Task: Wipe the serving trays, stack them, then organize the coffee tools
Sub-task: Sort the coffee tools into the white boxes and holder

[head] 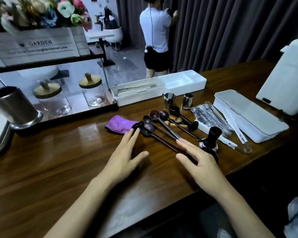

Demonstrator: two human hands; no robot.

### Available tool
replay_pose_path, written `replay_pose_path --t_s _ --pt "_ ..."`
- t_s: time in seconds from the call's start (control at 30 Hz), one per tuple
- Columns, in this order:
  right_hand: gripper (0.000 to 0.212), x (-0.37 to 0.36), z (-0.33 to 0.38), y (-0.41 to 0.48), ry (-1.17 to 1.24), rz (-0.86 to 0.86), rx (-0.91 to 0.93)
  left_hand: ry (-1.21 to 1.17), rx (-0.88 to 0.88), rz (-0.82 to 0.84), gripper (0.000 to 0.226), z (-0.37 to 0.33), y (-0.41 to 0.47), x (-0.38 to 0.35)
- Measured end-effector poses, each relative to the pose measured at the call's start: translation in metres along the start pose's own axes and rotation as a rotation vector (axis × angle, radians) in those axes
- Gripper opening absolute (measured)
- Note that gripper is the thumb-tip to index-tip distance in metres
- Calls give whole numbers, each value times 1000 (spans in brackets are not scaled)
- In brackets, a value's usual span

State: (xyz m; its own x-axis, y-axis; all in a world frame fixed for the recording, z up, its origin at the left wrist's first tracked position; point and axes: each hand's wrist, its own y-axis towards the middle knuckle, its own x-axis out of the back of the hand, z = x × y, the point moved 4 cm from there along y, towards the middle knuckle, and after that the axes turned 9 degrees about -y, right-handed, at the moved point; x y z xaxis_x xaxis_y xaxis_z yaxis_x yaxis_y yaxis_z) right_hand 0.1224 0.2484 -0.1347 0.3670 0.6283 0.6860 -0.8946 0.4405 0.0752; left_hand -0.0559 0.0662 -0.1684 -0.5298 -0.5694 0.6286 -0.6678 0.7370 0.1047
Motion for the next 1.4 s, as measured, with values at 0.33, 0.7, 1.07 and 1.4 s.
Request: replay_pose_path --t_s 0.33,0.7,1.07,1.4 --pt "36 131 -39 53 112 -164 15 7 17 -46 87 -32 65 -47" --pt "36 137 -128 121 -128 88 -80 73 111 -168 79 -38 66 -71" --pt "57 106 -138 102 -362 40 -67 80 20 -112 71 -53 95 -79" --pt "69 101 -157 62 -481 -98 -193 61 -83 61 72 -67 114 -106"
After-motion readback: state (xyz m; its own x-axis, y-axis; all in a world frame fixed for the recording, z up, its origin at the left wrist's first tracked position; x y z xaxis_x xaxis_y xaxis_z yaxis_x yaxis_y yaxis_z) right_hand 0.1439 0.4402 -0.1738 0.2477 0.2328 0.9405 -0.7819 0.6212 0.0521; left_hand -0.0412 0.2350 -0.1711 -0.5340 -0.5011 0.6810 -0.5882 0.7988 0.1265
